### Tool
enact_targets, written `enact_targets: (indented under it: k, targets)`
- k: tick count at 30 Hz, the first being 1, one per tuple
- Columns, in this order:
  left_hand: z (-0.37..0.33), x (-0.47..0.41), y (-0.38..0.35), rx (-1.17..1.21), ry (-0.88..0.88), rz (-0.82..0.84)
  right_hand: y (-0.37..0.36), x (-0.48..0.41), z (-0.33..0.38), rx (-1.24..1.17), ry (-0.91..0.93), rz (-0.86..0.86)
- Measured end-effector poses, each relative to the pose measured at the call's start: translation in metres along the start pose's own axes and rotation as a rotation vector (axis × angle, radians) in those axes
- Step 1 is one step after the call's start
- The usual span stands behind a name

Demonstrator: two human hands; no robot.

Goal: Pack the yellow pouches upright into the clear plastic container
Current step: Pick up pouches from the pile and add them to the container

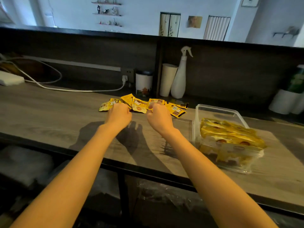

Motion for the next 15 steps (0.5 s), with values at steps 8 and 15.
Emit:
enact_targets:
  k: [8,15]
  targets:
    - [0.035,-0.054,-0.034,0.006,0.057,0.144,-0.059,-0.049,-0.010,0.090,-0.064,0.159]
    - [0.042,-0.084,-0.054,-0.023,-0.012,0.233,-0.089,-0.087,-0.014,0.241,0.004,0.159]
Point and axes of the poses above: each hand's wrist, its own x-axis away from the middle knuckle, its own y-axis out of the back of the hand, z = x × y, the point moved 2 cm from there along -x, towards the middle knuckle, and after that the axes turned 4 degrees about x, right-handed, at the moved point
